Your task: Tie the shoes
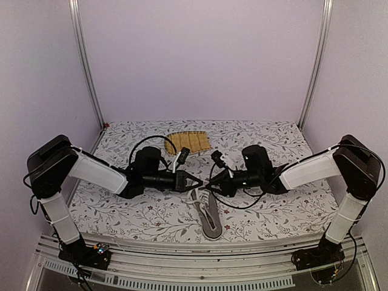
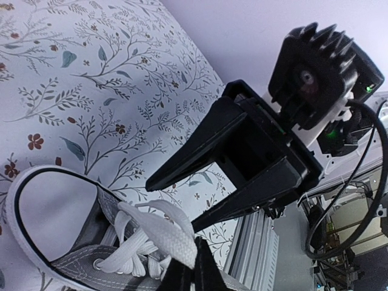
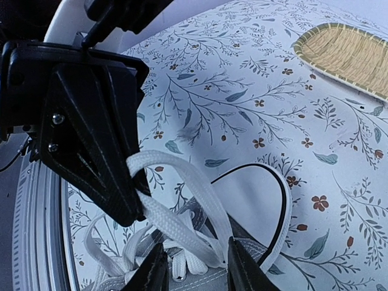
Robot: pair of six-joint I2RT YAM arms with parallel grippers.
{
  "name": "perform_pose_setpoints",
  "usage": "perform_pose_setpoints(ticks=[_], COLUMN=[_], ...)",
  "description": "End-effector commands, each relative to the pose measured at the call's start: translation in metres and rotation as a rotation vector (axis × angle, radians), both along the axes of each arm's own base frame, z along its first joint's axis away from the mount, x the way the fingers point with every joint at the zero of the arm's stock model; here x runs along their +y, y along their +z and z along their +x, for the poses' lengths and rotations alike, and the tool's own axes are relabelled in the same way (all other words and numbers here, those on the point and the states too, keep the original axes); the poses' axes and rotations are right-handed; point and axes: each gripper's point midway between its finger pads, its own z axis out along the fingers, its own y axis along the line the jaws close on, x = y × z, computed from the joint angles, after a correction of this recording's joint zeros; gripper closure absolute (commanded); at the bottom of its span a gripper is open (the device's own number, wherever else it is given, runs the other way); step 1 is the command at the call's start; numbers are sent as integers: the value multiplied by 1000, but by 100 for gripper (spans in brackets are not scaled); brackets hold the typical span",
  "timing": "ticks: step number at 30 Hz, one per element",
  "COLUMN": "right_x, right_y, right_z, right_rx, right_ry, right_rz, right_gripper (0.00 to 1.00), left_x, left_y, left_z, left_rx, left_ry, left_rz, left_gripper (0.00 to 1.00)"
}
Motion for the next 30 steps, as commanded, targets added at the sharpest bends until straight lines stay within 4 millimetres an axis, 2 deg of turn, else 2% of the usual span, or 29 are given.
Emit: perform_pose_setpoints(ticks=[1,4,5,7,9,14,18,23,30], right_x=[14,17,18,17,14,-4,-14,-25,-28], right_y=[8,9,9,11,16,33,48,53,64], right_z=[4,3,3,1,0,-9,-21,-26,-26], right_rx=[-36,-32,-30,-28,-40,-65,-58,-39,-43], right_ry=[36,55,60,64,57,27,28,-9,-29], right_rz=[27,38,42,47,52,68,82,80,91], right_gripper=[69,75,79,93,97,98,98,98,98], left_x=[3,3,3,3,4,6,7,8,9], left_y=[8,8,8,8,7,5,7,4,-3], left_z=[3,3,3,3,4,4,4,2,-6], left_rx=[-21,-21,-21,-20,-18,-15,-16,-11,3], left_ry=[3,1,1,5,7,22,24,24,6], left_rz=[-13,-11,-10,-10,-9,4,2,6,8], left_gripper=[100,100,100,100,100,100,92,86,87])
